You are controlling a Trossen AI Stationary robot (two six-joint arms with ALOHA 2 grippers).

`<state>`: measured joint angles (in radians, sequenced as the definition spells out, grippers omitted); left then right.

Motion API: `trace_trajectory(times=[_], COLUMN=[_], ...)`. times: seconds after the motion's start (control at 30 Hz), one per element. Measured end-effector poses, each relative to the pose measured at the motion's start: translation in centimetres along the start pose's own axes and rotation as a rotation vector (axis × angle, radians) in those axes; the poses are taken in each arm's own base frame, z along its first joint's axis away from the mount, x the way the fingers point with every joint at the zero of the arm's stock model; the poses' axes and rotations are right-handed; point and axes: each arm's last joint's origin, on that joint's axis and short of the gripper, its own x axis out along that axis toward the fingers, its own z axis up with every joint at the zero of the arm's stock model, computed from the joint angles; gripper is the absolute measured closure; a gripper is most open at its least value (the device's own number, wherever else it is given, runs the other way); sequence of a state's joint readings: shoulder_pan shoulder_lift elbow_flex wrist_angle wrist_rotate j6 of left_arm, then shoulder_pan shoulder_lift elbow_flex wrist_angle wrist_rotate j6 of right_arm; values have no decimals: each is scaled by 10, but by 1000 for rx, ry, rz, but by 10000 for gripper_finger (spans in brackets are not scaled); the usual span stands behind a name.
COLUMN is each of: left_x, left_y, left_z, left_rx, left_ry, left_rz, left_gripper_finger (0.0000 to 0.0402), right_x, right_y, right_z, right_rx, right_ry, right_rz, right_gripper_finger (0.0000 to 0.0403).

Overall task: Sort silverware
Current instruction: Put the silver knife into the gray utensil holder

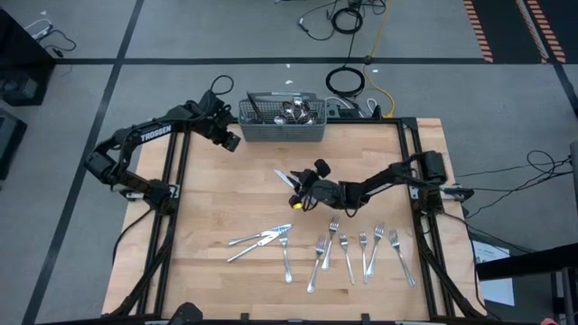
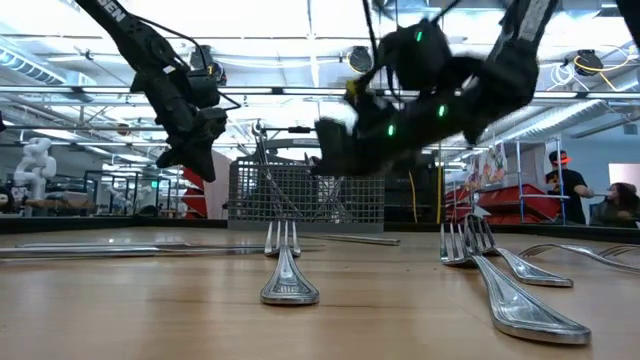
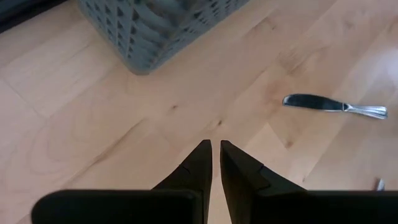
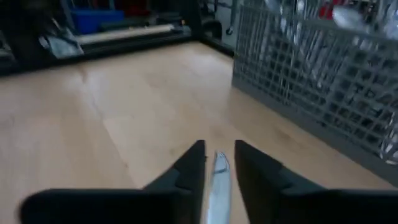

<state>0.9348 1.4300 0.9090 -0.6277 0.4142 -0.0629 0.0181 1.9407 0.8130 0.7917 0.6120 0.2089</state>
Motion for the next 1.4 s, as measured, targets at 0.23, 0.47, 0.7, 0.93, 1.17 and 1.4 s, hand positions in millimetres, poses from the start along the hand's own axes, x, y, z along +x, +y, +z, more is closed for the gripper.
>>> trace_trajectory(times=[0.23,0.47,0.7,0.93,1.17,1.4], left_x=[15,22,22,22,22,22], left_y=[7,11,10,10,10,10], left_z=[-14,-21,-15,-14,-13,-13], left_rx=[-8,-31,-52,-50,-46,-45], left_ry=[-3,-12,-77,-82,-91,-91], left_rz=[0,-1,-8,-9,-10,-11], left_gripper_finger=[360,360,360,360,360,360], right_x=[13,11,13,18,17,10], right_y=[-2,1,8,9,10,11], right_z=[-25,-31,-65,-93,-90,-78], right_rx=[-28,-78,-6,100,115,48], right_ry=[26,74,139,139,61,98], right_rz=[20,67,87,30,25,-68], right_gripper_finger=[216,195,201,202,202,202])
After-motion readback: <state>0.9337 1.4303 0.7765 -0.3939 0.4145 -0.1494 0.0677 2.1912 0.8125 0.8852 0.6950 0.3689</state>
